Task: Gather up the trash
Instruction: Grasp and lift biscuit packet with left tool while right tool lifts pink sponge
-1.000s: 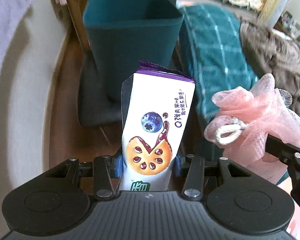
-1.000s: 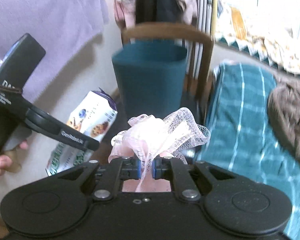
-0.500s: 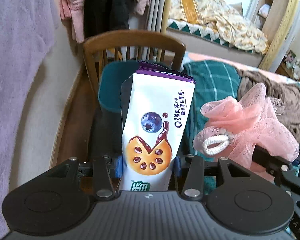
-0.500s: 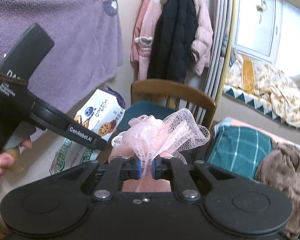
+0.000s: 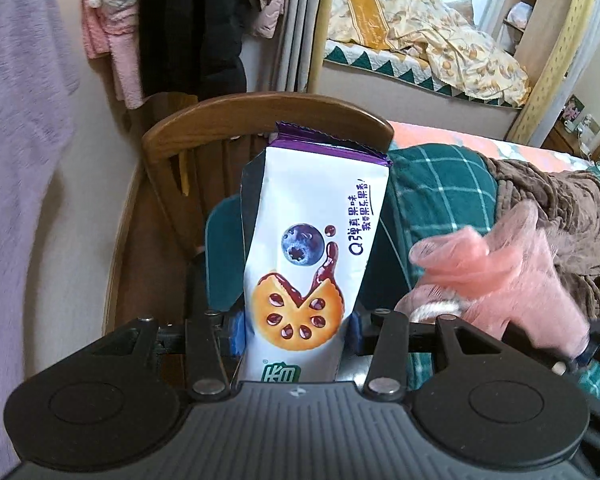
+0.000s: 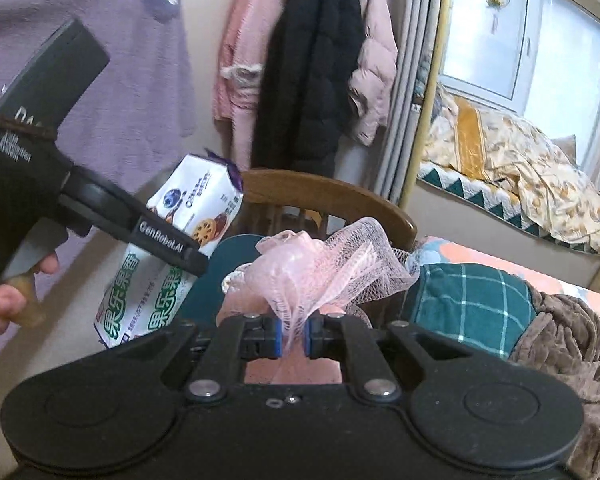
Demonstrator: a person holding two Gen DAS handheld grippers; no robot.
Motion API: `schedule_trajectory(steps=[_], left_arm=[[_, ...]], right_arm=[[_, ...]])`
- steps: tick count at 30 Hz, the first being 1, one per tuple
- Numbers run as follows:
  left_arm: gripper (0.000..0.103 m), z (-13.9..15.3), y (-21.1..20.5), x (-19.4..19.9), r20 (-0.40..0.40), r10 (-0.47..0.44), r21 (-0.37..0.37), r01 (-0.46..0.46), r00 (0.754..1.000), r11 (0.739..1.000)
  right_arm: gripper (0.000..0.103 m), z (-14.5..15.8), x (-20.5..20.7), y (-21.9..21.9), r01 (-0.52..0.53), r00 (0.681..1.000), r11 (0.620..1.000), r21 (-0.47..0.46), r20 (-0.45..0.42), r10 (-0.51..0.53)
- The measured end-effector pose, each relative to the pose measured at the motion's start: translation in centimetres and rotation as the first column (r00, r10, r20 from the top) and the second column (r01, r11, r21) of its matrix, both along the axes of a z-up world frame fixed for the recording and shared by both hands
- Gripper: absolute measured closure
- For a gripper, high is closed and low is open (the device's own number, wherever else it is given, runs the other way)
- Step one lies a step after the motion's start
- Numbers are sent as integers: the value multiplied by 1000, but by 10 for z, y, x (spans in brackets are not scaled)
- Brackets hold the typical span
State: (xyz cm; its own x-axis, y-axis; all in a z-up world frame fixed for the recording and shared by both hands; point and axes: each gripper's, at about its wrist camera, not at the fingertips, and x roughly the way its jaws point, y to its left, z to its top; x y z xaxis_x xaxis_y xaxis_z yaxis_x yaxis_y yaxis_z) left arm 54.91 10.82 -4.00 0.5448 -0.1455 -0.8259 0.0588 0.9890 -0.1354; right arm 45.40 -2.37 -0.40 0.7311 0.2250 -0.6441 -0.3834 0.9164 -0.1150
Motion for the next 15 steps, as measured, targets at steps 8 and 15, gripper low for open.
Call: schedule_trajectory(steps=[8,15], left_arm=[[58,-36,13,84,-73,-44,-51,40,996,998],[58,-92,-2,116,-186,-116,-27,113,976,993]], right_arm=[[94,-44,73,36,65,996,996,-60,-52,-68],[94,-93,111,56,83,983,989,-121,-153,-101]])
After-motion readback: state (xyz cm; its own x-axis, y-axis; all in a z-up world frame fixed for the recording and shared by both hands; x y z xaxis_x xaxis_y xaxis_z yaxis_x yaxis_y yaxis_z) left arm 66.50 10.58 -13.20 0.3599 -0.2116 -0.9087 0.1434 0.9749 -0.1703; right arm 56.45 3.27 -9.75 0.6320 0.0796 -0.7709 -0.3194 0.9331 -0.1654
